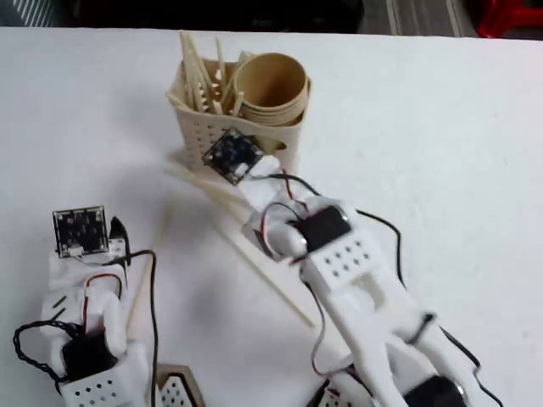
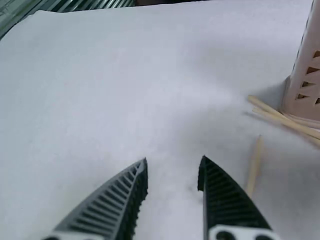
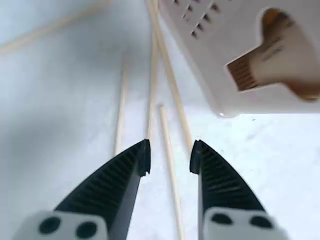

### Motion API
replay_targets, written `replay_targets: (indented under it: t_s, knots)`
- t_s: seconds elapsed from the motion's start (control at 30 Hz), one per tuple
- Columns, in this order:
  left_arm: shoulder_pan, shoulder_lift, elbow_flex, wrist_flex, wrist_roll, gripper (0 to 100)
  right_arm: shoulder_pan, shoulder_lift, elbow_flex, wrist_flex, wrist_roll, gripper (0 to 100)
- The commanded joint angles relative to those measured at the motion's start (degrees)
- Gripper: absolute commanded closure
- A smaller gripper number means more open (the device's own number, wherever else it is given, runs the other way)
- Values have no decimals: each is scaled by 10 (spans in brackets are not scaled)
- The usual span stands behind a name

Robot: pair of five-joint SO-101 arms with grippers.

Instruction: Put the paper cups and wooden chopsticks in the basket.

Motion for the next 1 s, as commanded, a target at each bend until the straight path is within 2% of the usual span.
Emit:
replay_targets:
  t_s: [0.0, 0.13, 0.3, 0.4, 0.97]
  knots:
    - [0, -6, -4, -12, -4, 823, -3, 63, -8, -36, 22, 861]
    - [0, -6, -4, -12, -4, 823, -3, 155, -46, -50, 45, 855]
    - [0, -6, -4, -12, -4, 823, 0, 253, -88, -48, 84, 777]
    - [0, -6, -4, -12, -4, 823, -1, 292, -105, -48, 104, 772]
    - [0, -6, -4, -13, -4, 823, 1, 456, -211, -49, 106, 772]
